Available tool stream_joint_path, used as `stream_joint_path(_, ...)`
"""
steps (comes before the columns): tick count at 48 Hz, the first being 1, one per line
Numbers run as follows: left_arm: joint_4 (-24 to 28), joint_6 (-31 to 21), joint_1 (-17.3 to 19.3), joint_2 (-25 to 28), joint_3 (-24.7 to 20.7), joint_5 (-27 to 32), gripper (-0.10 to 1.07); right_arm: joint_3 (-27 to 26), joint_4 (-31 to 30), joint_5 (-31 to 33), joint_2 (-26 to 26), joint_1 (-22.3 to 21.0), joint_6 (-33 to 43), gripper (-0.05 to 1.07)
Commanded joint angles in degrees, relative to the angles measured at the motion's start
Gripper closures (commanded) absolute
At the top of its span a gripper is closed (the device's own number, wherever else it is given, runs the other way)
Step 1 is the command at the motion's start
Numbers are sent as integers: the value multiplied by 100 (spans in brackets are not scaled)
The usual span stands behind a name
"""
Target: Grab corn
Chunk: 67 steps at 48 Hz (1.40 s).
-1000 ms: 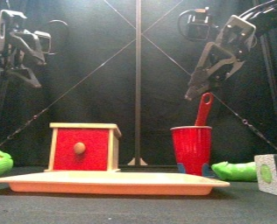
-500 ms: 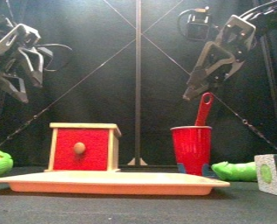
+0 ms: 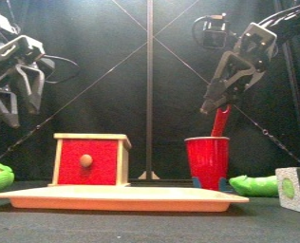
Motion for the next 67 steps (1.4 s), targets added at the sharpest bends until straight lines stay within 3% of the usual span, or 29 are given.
stream_joint_path(1,-211,-211,-246,396,-378,97,11,-26,35,-44,-62,0,18,15)
stream_joint_path(5,-396,-387,-448,703,-624,334,11,-35,79,-44,-44,9,18,15)
stream_joint_path(15,-571,-729,-457,1266,-905,1081,10,-26,185,-44,-9,9,9,15)
stream_joint_path(20,-703,-976,-457,1573,-932,923,9,-26,185,-44,9,18,18,15)
stream_joint_path(36,-633,-1046,-457,2083,-940,308,9,-35,141,-44,26,18,9,15)
stream_joint_path(67,-650,-1011,-448,2716,-923,-53,9,-35,132,-44,26,18,9,15)
